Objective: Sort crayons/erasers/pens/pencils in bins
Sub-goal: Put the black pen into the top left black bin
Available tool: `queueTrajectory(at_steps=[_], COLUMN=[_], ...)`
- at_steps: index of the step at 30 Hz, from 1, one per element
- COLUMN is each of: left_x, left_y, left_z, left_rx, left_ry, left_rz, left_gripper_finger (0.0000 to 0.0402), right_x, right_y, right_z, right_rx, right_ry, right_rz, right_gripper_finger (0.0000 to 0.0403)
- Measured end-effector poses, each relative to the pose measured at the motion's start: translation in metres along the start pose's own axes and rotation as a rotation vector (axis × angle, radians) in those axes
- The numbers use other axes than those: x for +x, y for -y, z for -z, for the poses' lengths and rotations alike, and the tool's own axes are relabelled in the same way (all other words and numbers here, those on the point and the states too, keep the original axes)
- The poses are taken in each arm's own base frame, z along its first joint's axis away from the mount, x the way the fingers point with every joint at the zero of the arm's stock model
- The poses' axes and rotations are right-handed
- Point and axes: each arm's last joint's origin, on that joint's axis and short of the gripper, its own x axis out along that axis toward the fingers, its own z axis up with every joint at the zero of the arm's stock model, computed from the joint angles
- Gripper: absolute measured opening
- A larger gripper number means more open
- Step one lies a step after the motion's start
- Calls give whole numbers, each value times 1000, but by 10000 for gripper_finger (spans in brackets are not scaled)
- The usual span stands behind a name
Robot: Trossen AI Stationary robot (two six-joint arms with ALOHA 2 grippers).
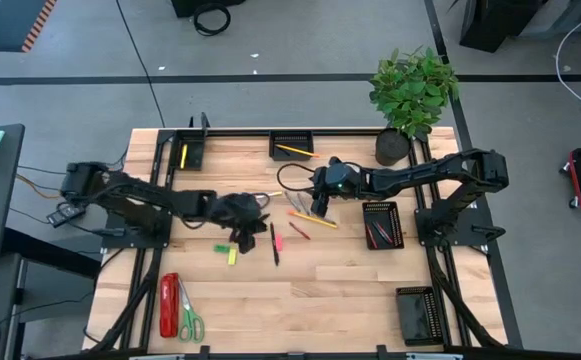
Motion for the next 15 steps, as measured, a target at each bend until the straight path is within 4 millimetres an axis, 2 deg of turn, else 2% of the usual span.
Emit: queueTrajectory(at_steps=[3,7,11,15], left_x=[-13,-19,-17,-14], left_y=[0,10,19,5], left_z=[2,5,9,26], left_rx=[-77,-61,30,32], left_ry=[-36,-61,102,105], left_rz=[-37,-96,-82,-153], left_gripper_finger=[62,82,105,121], right_x=[0,1,1,-1], right_y=[0,1,3,6], right_z=[0,7,26,33], right_rx=[-5,-1,23,68], right_ry=[3,33,91,167], right_rz=[30,42,34,32], right_gripper_finger=[193,193,193,193])
